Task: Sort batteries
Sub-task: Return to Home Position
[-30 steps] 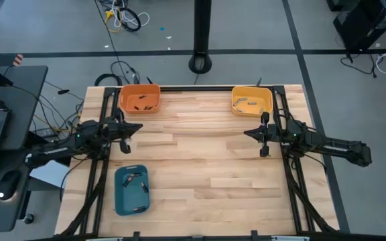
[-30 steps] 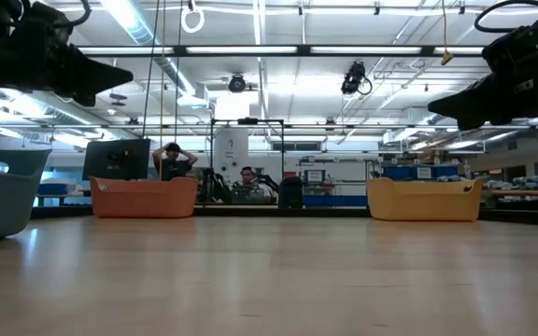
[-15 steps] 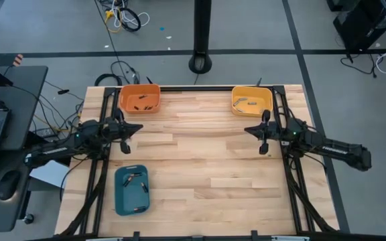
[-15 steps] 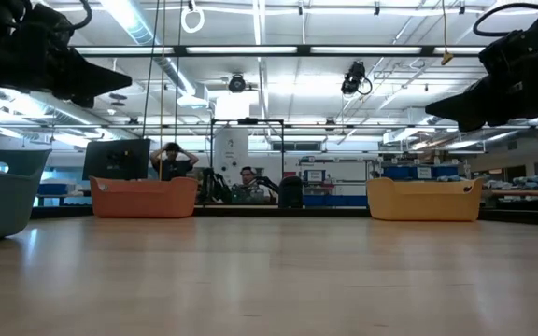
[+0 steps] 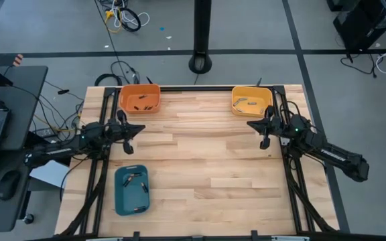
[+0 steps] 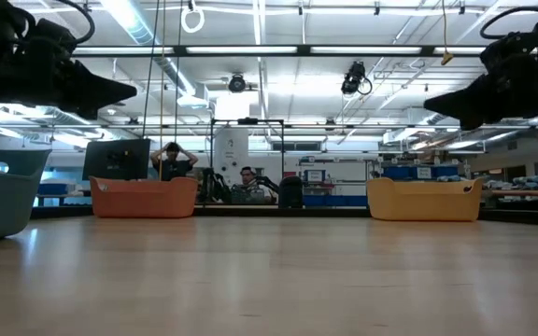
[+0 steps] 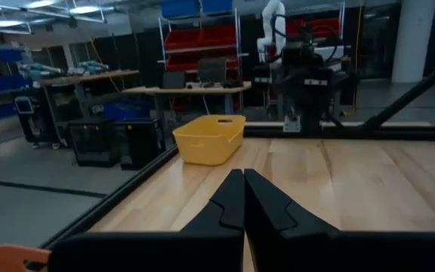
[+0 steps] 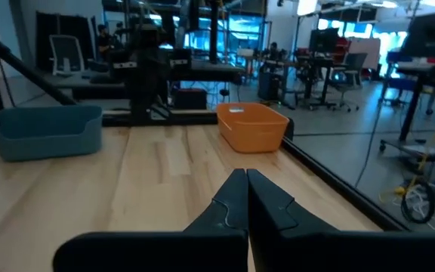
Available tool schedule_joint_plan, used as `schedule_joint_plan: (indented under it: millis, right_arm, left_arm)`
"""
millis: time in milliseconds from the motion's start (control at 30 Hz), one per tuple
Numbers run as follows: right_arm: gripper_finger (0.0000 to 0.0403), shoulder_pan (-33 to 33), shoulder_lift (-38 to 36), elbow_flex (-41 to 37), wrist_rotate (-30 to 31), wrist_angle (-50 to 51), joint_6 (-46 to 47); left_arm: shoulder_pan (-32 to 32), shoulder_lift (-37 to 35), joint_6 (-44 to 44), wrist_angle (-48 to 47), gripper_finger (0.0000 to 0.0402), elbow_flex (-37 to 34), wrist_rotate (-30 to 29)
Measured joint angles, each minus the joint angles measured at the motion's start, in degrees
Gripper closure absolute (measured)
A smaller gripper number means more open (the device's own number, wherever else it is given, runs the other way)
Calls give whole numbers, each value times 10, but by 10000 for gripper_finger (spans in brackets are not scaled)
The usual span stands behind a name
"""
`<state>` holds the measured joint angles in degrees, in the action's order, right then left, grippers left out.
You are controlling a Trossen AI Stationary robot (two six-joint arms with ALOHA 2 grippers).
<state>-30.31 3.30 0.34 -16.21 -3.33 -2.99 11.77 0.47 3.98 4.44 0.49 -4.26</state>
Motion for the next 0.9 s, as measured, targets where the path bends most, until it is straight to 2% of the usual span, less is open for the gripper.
schedule_joint_plan:
  millis: [467,900]
  right_arm:
    - [386,-15,61,0,0,0,-10]
    - [375,-15,65,0,6,0,4]
  left_arm:
    - [0,0,-28,-36,396,0,-1]
    - [0,0,-29,-29,396,0,-2]
